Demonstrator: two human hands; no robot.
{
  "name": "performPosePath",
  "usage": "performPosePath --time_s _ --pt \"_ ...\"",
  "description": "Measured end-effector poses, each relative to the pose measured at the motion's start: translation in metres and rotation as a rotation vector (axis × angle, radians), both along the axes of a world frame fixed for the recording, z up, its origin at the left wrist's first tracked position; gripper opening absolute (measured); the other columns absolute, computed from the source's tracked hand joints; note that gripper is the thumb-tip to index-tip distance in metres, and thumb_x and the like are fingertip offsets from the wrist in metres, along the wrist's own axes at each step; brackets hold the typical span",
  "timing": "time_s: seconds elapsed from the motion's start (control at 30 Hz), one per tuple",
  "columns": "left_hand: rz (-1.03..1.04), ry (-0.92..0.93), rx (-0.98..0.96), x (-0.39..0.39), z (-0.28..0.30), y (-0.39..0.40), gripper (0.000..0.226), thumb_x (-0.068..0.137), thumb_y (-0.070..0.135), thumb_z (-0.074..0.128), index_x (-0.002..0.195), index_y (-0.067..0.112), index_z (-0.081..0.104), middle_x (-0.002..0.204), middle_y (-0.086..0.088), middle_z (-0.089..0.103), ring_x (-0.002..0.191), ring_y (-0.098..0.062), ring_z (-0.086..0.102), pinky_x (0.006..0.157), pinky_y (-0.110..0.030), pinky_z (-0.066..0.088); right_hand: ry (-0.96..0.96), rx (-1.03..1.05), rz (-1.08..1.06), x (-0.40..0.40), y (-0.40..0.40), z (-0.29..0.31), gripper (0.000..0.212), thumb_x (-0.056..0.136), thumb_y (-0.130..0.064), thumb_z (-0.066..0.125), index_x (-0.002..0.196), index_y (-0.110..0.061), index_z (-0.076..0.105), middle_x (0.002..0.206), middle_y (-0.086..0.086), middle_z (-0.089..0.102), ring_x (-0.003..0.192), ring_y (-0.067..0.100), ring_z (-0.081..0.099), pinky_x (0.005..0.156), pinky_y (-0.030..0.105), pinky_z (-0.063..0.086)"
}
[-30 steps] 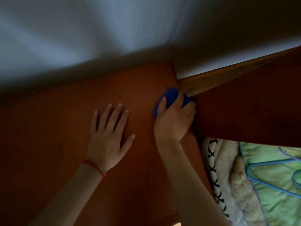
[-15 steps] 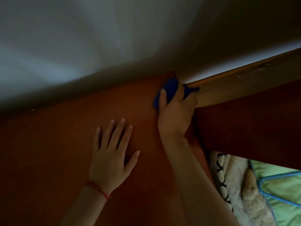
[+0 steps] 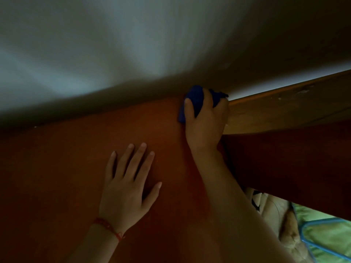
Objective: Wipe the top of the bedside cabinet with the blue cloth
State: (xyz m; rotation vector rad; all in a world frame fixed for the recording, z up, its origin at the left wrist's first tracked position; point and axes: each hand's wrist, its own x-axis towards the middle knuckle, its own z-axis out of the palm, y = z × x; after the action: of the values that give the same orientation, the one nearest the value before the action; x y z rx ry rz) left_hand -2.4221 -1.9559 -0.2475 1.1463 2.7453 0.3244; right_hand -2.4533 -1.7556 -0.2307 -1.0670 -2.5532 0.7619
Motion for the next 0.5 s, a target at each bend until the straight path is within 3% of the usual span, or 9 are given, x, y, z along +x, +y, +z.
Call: performPosePath --time_s 0.13,0.27,0.4,0.5 --pt "0.005 0.013 0.037 0.000 -0.002 -0.001 0.059 0.090 0.052 0.034 0.136 0.014 0.040 0.144 -0.010 0.038 0.134 -0.031 0.028 0.109 -0.053 0.016 -0.046 0.031 0.267 -0.001 0.008 0.001 0.053 0.088 -0.044 0.044 0.129 -0.010 0.045 0.116 0.021 0.045 0.101 0.032 0.044 0.083 0.039 0.040" --pt "0.008 0.022 0.055 -0.001 -0.002 -0.001 0.059 0.088 0.049 0.040 0.135 0.014 0.042 0.144 -0.010 0.038 0.135 -0.030 0.027 0.110 -0.053 0.015 0.008 -0.004 0.003 0.000 0.001 0.002 0.052 0.089 -0.042 0.049 0.130 -0.011 0.044 0.119 0.021 0.044 0.105 0.032 0.043 0.087 0.038 0.039" --pt "0.000 0.025 0.059 0.000 -0.003 -0.002 0.060 0.087 0.049 0.042 0.135 0.012 0.044 0.144 -0.011 0.038 0.136 -0.029 0.026 0.110 -0.053 0.015 -0.045 0.037 0.222 -0.009 -0.024 0.004 0.054 0.084 -0.046 0.056 0.125 -0.012 0.049 0.108 0.018 0.047 0.095 0.031 0.046 0.079 0.040 0.042" --pt "0.010 0.030 0.083 0.000 -0.001 -0.003 0.059 0.088 0.047 0.043 0.133 0.011 0.048 0.143 -0.011 0.039 0.135 -0.030 0.028 0.110 -0.053 0.017 -0.014 0.025 0.229 -0.009 -0.012 0.003 0.056 0.082 -0.049 0.052 0.123 -0.012 0.052 0.104 0.017 0.050 0.092 0.030 0.049 0.077 0.043 0.045"
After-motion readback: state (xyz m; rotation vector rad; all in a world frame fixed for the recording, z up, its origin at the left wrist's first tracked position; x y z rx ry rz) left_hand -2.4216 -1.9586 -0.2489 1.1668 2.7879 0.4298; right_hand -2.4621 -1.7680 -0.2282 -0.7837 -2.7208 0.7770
